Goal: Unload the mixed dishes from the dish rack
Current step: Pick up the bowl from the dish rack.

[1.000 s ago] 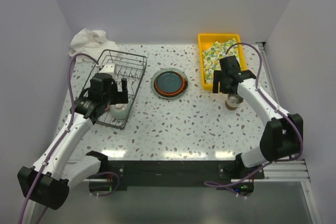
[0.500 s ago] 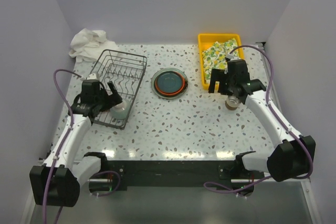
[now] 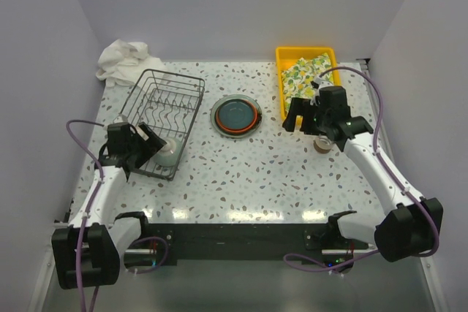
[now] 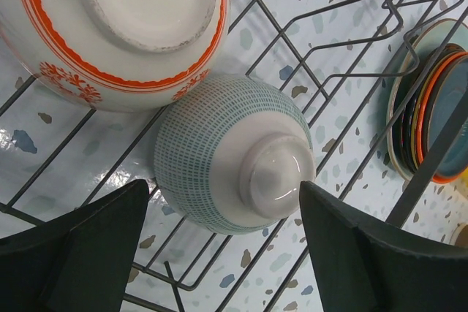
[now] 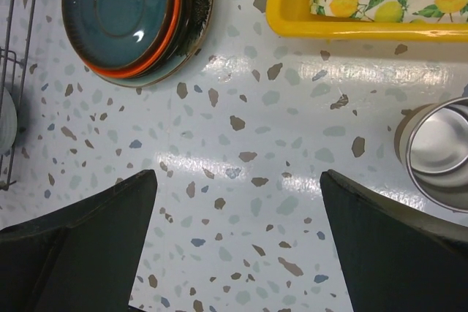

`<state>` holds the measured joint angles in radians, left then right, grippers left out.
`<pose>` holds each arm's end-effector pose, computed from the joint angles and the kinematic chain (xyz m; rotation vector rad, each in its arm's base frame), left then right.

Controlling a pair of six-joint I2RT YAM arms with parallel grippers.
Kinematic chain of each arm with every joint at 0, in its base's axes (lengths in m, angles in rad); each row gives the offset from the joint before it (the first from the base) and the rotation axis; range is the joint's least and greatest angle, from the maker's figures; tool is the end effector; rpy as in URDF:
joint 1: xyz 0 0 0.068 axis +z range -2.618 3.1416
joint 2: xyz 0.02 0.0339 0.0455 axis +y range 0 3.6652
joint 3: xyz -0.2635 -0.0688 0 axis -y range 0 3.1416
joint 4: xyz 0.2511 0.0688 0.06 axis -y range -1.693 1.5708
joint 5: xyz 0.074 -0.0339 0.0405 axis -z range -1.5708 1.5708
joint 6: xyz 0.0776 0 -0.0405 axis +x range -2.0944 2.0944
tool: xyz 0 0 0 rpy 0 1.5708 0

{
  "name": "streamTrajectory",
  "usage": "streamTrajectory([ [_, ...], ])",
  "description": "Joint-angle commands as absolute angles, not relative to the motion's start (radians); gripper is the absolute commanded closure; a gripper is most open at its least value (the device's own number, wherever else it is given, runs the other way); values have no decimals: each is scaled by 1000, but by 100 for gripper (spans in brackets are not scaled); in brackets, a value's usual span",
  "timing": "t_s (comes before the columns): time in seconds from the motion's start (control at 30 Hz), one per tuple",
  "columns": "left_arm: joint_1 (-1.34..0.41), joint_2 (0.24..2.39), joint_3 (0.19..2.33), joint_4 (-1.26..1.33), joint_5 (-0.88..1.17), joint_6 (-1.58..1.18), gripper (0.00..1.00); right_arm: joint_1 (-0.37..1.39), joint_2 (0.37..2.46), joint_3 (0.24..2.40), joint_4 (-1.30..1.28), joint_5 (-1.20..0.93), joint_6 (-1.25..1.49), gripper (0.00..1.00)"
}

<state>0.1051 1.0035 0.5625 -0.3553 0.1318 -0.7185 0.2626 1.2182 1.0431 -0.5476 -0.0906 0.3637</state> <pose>0.2364 0.0147 0.1749 -0.9029 2.2288 -0.4472 0.2881 0.0847 0.2761 0.0700 2.3263 0.4239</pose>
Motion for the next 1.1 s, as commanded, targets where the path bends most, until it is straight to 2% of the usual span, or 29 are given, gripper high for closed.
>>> streamTrajectory([
  [0.0, 115, 1014, 555, -295, 149, -733, 12, 267, 1195, 1029, -489, -133, 385, 2],
  [0.47, 115, 1155, 532, -229, 179, -716, 0, 270, 1184, 1014, -480, -132, 380, 2],
  [0.97, 117, 1174, 373, -35, 179, -752, 0, 268, 1201, 1008, -460, -170, 387, 2],
  [1.07, 115, 1166, 342, 32, 181, -773, 3, 268, 1201, 1003, -457, -176, 388, 2],
])
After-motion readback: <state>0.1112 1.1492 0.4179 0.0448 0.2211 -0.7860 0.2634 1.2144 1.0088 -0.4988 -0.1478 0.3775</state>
